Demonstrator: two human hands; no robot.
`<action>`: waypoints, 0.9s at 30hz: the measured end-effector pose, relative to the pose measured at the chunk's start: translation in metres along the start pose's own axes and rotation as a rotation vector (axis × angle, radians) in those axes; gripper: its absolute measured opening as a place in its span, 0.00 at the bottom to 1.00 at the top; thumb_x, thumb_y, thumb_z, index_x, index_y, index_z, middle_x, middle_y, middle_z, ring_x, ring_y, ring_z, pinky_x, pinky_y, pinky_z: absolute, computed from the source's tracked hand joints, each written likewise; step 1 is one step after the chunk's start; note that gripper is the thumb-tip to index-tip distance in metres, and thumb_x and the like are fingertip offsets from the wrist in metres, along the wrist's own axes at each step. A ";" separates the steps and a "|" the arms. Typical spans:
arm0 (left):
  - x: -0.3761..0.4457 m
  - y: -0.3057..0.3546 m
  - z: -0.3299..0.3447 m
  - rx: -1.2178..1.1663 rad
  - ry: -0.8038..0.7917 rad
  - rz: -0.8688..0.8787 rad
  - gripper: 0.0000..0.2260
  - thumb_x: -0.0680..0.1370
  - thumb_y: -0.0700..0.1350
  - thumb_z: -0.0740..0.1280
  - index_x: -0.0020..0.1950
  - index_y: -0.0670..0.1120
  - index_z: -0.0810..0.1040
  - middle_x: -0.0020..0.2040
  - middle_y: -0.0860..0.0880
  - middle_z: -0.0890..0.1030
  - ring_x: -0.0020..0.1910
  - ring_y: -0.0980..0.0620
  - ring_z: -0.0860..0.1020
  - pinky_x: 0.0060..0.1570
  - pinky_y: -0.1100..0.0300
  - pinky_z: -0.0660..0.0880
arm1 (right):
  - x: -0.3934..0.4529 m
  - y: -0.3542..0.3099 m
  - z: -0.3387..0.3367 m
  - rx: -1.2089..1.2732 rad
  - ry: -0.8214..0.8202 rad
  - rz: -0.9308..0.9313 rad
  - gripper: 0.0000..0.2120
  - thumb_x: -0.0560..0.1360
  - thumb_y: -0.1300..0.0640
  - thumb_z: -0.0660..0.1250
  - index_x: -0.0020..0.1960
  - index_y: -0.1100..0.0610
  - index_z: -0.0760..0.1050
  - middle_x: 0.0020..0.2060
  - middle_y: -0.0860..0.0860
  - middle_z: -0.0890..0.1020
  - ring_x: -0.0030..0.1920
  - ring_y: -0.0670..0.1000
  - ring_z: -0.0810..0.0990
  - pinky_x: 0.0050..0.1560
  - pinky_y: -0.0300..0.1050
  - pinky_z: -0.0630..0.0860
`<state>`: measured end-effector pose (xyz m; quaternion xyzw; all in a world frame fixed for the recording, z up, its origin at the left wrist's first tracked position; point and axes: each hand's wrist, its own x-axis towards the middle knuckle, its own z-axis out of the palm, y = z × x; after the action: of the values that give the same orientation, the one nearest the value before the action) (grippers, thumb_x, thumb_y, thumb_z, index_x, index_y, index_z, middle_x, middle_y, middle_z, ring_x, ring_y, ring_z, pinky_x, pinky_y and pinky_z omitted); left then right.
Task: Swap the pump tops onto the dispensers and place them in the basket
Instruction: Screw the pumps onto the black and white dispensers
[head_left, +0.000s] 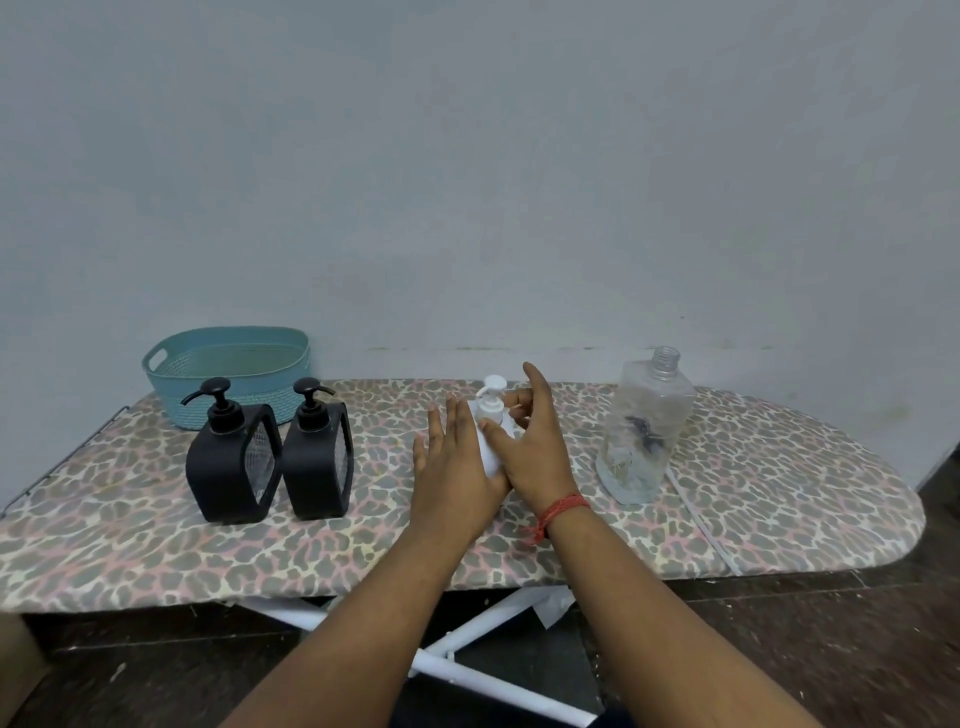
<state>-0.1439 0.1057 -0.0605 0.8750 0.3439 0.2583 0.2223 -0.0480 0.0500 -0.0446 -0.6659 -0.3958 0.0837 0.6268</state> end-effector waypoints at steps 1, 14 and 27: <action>0.000 0.000 0.000 -0.004 0.000 0.001 0.42 0.81 0.55 0.65 0.83 0.44 0.40 0.84 0.48 0.45 0.83 0.48 0.40 0.80 0.44 0.41 | 0.000 -0.001 -0.001 0.018 -0.026 0.005 0.38 0.76 0.60 0.71 0.78 0.43 0.56 0.59 0.40 0.75 0.60 0.39 0.73 0.60 0.32 0.69; 0.000 0.001 -0.003 0.028 -0.012 0.002 0.37 0.83 0.52 0.60 0.83 0.43 0.41 0.84 0.46 0.45 0.82 0.46 0.39 0.80 0.42 0.43 | -0.006 -0.001 0.002 -0.085 0.021 -0.075 0.32 0.75 0.59 0.71 0.74 0.45 0.63 0.55 0.47 0.74 0.59 0.47 0.73 0.62 0.33 0.67; -0.003 0.006 -0.005 0.024 -0.011 -0.027 0.38 0.83 0.53 0.60 0.83 0.43 0.41 0.84 0.46 0.44 0.82 0.45 0.37 0.79 0.41 0.39 | 0.008 -0.007 0.018 0.010 0.111 0.098 0.19 0.71 0.55 0.74 0.58 0.43 0.72 0.51 0.47 0.79 0.57 0.50 0.77 0.54 0.40 0.76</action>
<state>-0.1455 0.1010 -0.0545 0.8743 0.3576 0.2462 0.2170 -0.0560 0.0681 -0.0386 -0.6850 -0.3271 0.0789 0.6462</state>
